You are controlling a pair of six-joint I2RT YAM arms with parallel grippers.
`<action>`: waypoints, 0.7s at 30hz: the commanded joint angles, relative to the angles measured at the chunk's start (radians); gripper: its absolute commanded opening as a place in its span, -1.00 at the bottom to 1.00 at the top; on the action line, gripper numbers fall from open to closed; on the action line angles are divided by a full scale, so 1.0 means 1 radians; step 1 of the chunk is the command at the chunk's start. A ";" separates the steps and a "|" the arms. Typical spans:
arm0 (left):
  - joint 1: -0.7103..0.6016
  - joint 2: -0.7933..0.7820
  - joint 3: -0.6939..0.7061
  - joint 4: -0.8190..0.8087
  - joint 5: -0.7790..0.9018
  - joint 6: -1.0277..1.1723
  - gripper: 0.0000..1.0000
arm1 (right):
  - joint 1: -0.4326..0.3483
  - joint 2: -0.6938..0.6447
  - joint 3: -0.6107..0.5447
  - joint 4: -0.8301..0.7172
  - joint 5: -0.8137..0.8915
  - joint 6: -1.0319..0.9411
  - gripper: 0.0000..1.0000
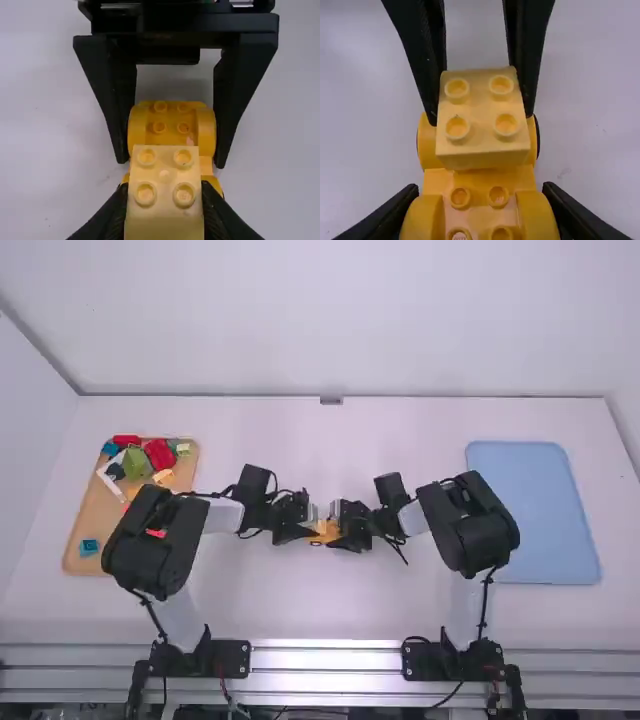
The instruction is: Assemble lego blocks to make yellow taxi
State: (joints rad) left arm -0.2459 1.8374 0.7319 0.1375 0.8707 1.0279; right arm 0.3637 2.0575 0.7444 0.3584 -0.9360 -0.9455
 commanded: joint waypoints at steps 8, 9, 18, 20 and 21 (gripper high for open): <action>0.003 0.014 -0.007 -0.016 0.000 -0.010 -0.95 | 0.004 -0.022 -0.011 -0.006 -0.006 0.003 0.10; 0.003 0.014 -0.007 -0.020 0.000 -0.011 -0.92 | 0.004 -0.022 -0.011 -0.006 -0.006 0.003 0.10; 0.003 0.014 -0.007 -0.024 -0.012 -0.011 -0.62 | 0.004 -0.022 -0.011 -0.006 -0.006 0.003 0.11; 0.003 0.014 -0.007 -0.024 -0.027 -0.011 -0.60 | 0.004 -0.022 -0.011 -0.006 -0.006 0.003 0.10; 0.003 0.014 -0.007 -0.025 -0.039 -0.011 -0.57 | 0.004 -0.022 -0.011 -0.006 -0.005 0.003 0.11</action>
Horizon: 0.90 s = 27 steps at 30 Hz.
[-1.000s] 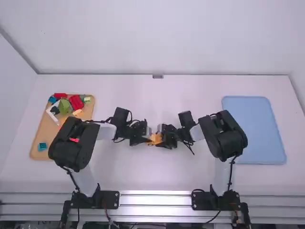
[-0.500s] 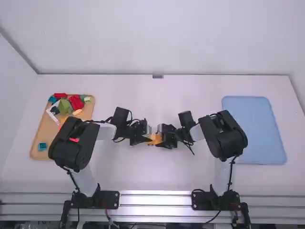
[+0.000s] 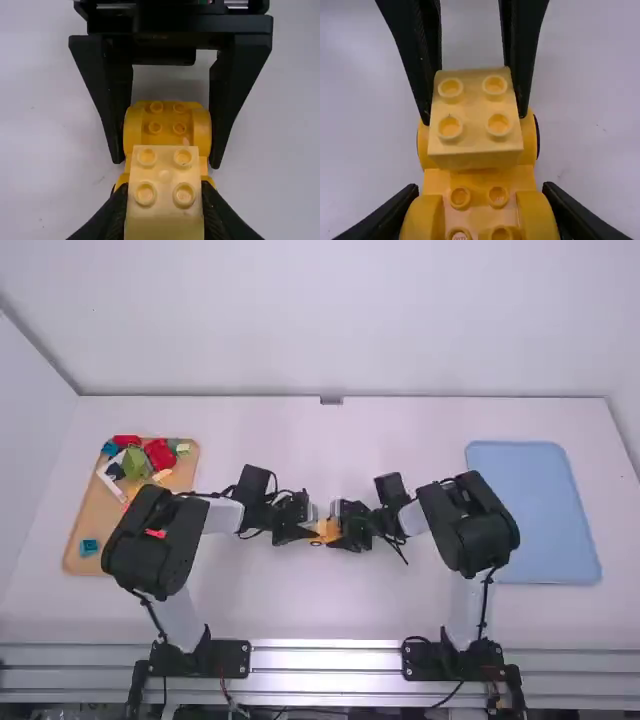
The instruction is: Assemble lego blocks to make yellow taxi
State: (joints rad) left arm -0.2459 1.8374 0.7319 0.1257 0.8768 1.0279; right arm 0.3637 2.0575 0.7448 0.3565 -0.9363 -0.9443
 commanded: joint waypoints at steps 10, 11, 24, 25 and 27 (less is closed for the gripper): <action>0.003 0.014 -0.007 -0.012 -0.041 -0.010 -0.38 | 0.004 -0.022 -0.011 -0.004 -0.005 0.003 0.10; 0.003 0.014 -0.007 -0.012 -0.042 -0.010 -0.33 | 0.004 -0.022 -0.011 -0.005 -0.006 0.002 0.11; 0.003 0.014 -0.007 -0.012 -0.051 -0.010 -0.11 | 0.004 -0.022 -0.011 -0.005 -0.006 0.002 0.10; 0.003 0.014 -0.007 -0.012 -0.051 -0.010 -0.08 | 0.004 -0.022 -0.011 -0.005 -0.005 0.003 0.10; 0.003 0.014 -0.006 -0.010 -0.051 -0.011 -0.05 | 0.004 -0.022 -0.011 -0.005 -0.005 0.002 0.11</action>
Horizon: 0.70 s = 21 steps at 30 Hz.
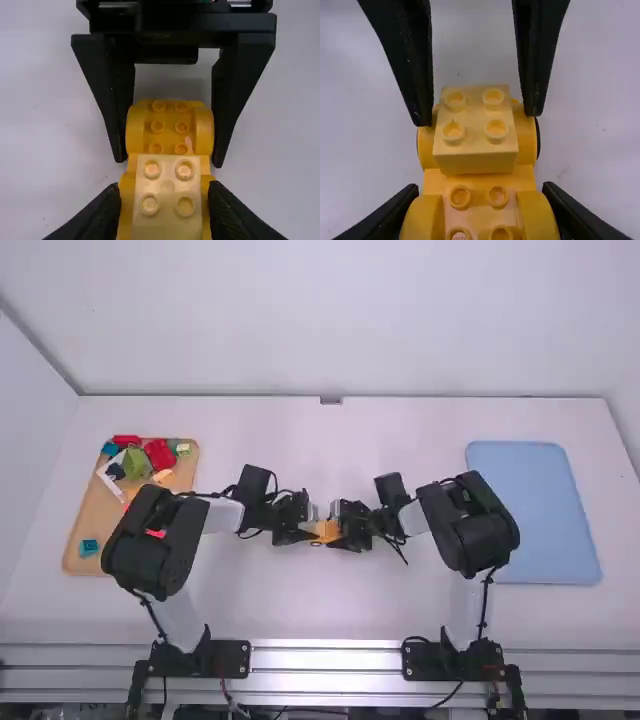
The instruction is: Assemble lego blocks to make yellow taxi
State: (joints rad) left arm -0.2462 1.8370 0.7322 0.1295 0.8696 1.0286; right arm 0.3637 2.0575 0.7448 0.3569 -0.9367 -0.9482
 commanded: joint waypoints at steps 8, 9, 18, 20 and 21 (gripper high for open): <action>0.004 0.014 -0.007 0.026 -0.040 -0.043 0.32 | 0.004 -0.022 -0.011 -0.005 -0.005 0.007 0.11; 0.004 0.014 -0.007 0.031 -0.039 -0.047 0.34 | 0.004 -0.022 -0.011 -0.005 -0.005 0.008 0.10; 0.004 -0.052 -0.004 0.063 0.054 -0.068 0.52 | 0.004 -0.022 -0.011 -0.005 -0.005 0.009 0.11; 0.004 -0.070 -0.004 0.063 0.067 -0.072 0.47 | 0.004 -0.022 -0.011 -0.005 -0.005 0.009 0.11; 0.004 -0.080 -0.004 0.057 0.089 -0.071 0.22 | 0.004 -0.022 -0.011 -0.005 -0.005 0.009 0.11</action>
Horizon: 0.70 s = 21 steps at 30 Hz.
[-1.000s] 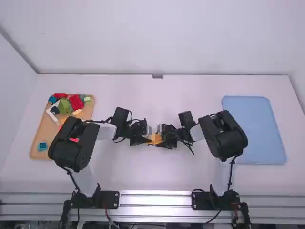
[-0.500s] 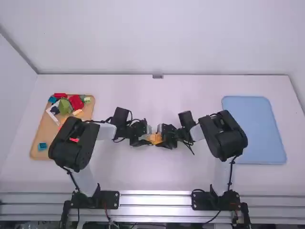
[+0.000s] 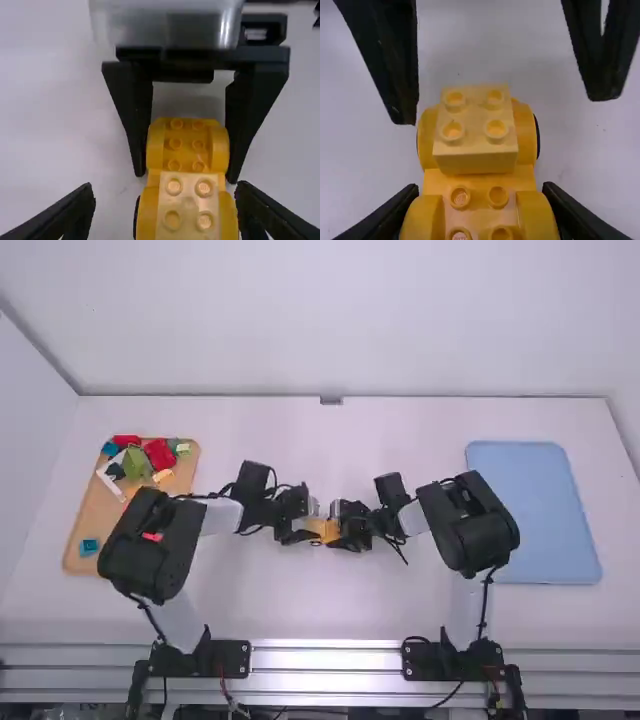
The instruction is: Assemble lego blocks to make yellow taxi
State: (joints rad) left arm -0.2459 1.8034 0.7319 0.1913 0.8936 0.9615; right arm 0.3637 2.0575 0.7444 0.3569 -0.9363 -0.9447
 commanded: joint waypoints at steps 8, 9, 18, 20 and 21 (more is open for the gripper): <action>0.004 -0.013 -0.004 -0.030 0.082 -0.004 -0.96 | 0.004 -0.022 -0.011 -0.004 -0.005 0.006 0.11; 0.004 0.001 -0.004 -0.031 0.082 -0.004 -0.96 | 0.004 -0.022 -0.011 -0.004 -0.005 0.005 0.12; 0.004 0.110 -0.004 -0.033 0.082 -0.004 -0.96 | 0.004 -0.022 -0.011 -0.004 -0.005 0.006 0.12; 0.003 0.129 -0.004 -0.037 0.070 -0.004 -0.96 | 0.004 -0.022 -0.011 -0.005 -0.005 0.006 0.12; 0.003 0.138 -0.004 -0.044 0.055 -0.004 -0.96 | 0.004 -0.022 -0.011 -0.004 -0.005 0.006 0.12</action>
State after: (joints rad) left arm -0.2390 1.8893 0.7452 0.1726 1.0134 0.9600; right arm 0.3634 2.0575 0.7444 0.3561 -0.9375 -0.9482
